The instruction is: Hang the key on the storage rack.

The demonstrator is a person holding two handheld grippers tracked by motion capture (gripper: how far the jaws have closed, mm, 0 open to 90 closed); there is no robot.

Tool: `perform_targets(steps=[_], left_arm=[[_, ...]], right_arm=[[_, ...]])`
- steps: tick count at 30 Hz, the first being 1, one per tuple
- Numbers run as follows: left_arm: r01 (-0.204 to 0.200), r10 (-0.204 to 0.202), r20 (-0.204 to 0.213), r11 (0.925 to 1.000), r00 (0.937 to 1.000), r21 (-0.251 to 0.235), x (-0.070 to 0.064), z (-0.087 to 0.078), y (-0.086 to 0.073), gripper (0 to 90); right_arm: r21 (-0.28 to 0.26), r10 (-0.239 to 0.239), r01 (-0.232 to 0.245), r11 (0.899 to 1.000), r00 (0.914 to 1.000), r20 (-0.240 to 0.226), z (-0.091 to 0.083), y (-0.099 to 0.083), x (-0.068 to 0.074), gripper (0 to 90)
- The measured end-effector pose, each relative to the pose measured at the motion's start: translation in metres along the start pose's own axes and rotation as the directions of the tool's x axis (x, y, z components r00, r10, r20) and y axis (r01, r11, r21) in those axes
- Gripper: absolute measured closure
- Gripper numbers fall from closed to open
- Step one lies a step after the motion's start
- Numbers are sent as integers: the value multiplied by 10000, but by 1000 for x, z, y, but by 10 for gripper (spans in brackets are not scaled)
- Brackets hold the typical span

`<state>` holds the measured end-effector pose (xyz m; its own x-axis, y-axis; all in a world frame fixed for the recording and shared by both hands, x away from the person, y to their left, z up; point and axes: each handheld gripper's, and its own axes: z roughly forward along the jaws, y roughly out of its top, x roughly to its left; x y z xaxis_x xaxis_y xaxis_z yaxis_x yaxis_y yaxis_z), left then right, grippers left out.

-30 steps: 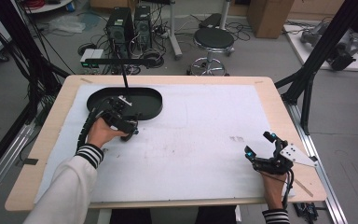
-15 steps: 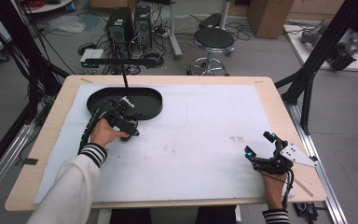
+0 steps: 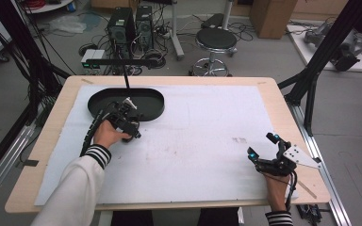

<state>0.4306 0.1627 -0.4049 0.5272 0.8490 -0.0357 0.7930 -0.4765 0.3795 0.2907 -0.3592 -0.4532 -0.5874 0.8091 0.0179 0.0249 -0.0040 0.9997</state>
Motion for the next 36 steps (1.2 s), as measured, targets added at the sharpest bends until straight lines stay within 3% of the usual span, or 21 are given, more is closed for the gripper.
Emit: perform_targets(steps=[15, 23, 31, 36], left_arm=[[205, -205, 79, 9998, 9998, -23, 1, 2, 2, 396], [23, -20, -253, 9999, 9997, 114, -1, 5, 2, 446], [169, -160, -416, 9996, 9990, 207, -4, 5, 2, 482], [-220, 217, -745, 9998, 9970, -31, -6, 2, 1, 485]], right_arm=[[2, -7, 7, 10000, 10000, -6, 0, 0, 0, 19], [-2, 2, -2, 10000, 10000, -7, 0, 0, 0, 18], [8, -10, 10, 10000, 10000, 3, 0, 0, 0, 18], [3, -23, 23, 10000, 10000, 2, 0, 0, 0, 19]])
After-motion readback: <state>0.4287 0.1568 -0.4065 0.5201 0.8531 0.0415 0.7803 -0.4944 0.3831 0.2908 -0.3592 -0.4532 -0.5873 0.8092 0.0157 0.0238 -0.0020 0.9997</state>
